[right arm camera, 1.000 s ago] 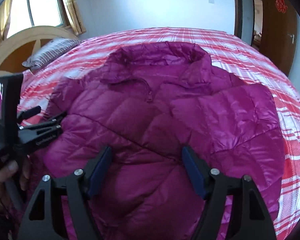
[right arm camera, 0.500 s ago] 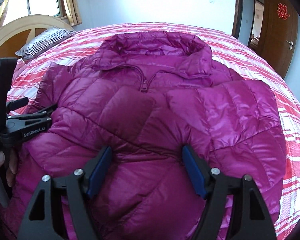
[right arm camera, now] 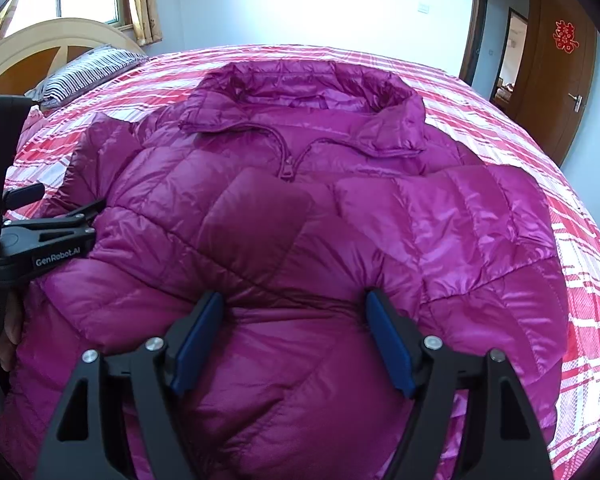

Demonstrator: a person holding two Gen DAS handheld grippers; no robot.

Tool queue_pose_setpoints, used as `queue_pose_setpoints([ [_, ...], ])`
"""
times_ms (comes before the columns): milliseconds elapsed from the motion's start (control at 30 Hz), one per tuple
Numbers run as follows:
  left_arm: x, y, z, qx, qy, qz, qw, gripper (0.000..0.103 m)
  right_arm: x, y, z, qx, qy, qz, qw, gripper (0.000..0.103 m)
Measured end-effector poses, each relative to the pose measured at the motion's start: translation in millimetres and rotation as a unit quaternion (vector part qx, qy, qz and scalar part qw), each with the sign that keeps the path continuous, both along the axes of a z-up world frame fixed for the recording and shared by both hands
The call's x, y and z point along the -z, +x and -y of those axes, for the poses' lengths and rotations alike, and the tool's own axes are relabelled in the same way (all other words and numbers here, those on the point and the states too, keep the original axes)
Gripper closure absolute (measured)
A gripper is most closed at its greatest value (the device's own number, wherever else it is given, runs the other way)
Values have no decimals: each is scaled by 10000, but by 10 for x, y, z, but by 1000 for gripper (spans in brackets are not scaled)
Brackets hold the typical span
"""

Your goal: Fold large clothes

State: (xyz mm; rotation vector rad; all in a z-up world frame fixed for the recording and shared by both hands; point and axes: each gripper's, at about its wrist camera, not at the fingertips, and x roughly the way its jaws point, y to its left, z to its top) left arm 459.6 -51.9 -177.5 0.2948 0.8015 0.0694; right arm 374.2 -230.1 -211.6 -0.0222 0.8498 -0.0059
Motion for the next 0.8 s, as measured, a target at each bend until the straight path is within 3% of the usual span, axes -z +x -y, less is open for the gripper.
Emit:
queue_pose_setpoints([
  [800,1,0,-5,-29,24,9,10000,6,13,1,-38,17,-66,9,10000,26],
])
